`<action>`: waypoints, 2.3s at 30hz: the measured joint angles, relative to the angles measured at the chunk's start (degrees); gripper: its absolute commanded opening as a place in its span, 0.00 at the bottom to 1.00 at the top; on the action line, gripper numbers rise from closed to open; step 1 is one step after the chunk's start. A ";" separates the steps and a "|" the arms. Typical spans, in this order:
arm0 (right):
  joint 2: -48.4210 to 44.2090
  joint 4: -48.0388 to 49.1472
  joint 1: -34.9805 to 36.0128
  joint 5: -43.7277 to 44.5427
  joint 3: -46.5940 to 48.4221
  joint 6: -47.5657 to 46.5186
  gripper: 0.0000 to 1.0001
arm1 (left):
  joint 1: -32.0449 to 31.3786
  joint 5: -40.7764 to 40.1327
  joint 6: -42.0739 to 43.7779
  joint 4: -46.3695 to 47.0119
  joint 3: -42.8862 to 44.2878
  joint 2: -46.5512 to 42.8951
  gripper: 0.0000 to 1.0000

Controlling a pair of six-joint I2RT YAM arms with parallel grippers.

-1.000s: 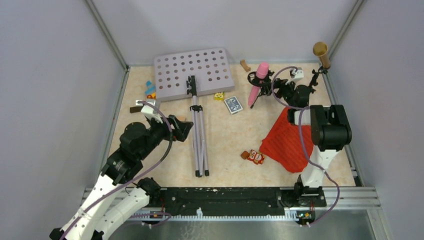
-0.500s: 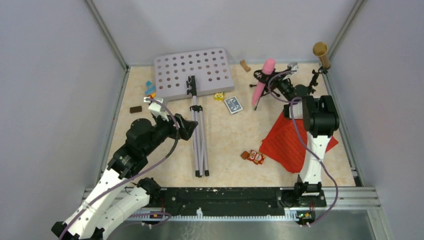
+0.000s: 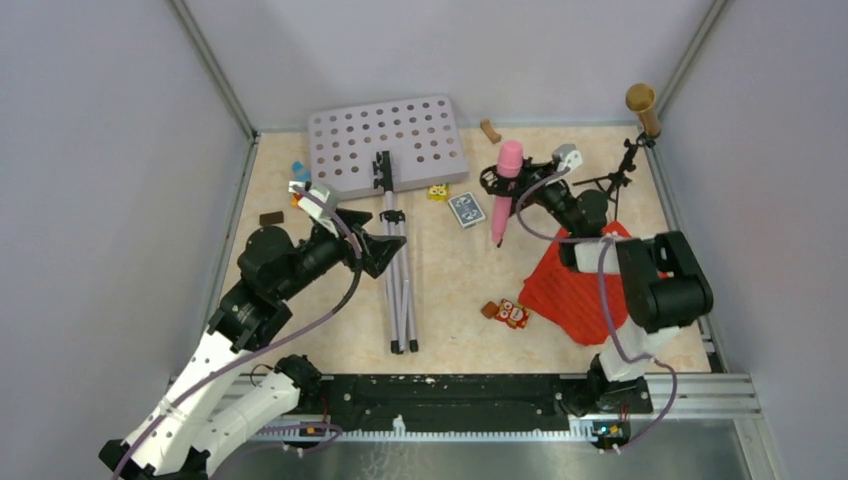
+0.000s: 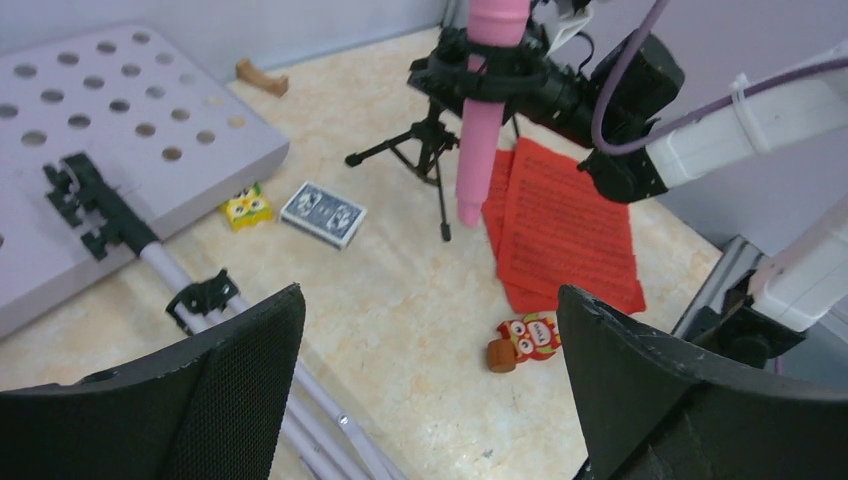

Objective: Pack up the instrument practice props

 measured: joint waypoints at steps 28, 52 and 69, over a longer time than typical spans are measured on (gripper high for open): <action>-29.70 -25.24 51.87 60.67 -5.88 -29.16 0.00 | 0.00 8.13 -9.05 6.69 10.45 4.96 0.99; -25.00 -24.20 56.22 63.01 -0.70 -33.20 0.00 | 0.00 12.94 -11.15 9.88 4.42 6.84 0.61; -25.03 -24.55 57.11 64.04 -3.41 -33.16 0.00 | 0.00 13.29 -8.68 10.05 5.05 8.50 0.13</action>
